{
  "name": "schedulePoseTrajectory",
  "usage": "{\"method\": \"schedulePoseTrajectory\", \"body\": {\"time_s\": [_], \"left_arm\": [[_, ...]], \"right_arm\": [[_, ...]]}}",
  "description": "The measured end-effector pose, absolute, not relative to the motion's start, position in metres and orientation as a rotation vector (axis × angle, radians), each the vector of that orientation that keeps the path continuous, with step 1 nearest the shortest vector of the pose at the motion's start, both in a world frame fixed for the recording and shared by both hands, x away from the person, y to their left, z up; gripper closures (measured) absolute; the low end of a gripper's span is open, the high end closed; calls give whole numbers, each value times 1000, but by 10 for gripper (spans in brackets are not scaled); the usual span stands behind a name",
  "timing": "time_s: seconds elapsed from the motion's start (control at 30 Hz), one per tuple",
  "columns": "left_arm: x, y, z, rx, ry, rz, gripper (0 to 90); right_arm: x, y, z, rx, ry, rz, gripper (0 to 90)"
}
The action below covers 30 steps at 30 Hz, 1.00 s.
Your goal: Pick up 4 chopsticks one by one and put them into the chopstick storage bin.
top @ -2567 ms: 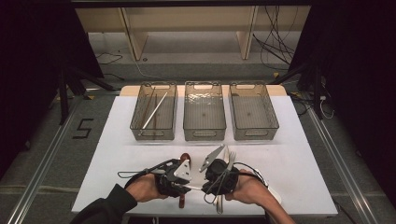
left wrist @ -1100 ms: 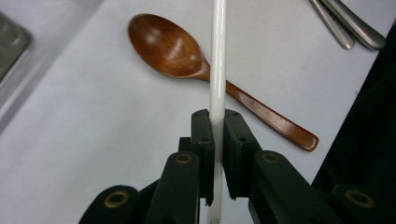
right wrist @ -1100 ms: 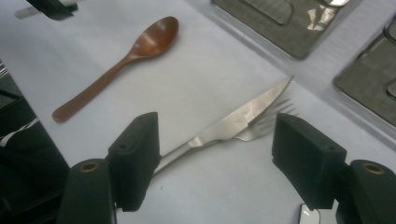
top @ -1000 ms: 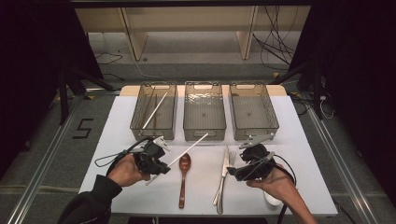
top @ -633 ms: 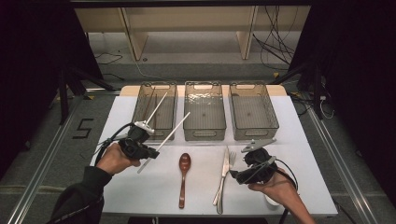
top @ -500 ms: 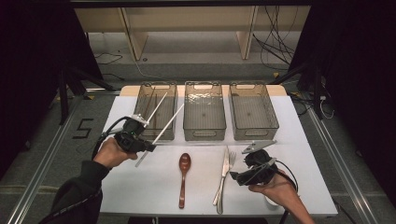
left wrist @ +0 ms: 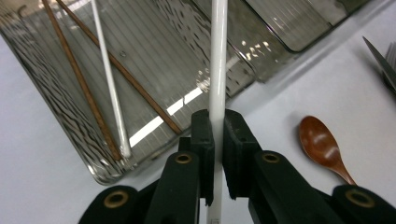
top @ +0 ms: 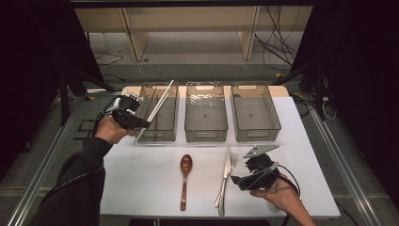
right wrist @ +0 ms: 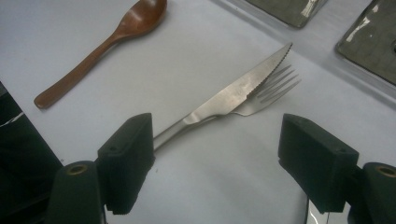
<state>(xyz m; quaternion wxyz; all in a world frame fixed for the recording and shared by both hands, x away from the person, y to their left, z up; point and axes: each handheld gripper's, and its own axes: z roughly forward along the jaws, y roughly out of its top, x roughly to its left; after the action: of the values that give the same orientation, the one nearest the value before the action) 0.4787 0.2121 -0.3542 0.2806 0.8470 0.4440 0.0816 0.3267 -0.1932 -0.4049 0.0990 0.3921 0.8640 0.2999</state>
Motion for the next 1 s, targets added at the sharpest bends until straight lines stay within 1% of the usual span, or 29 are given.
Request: {"method": "schedulePoseTrajectory", "body": {"time_s": [0.27,0.53,0.77,1.0], "left_arm": [[505,215,-354,2218,1250,263,833],[530,216,-358,2200,1305,308,832],[543,220,-364,2183,1340,331,832],[547,224,-375,2160,1366,330,830]], "right_arm": [[324,-192,-405,1155,2554,893,270],[324,-191,-406,1156,2564,891,268],[324,-190,-407,1154,2573,889,268],[325,-190,-407,1146,2578,887,269]]}}
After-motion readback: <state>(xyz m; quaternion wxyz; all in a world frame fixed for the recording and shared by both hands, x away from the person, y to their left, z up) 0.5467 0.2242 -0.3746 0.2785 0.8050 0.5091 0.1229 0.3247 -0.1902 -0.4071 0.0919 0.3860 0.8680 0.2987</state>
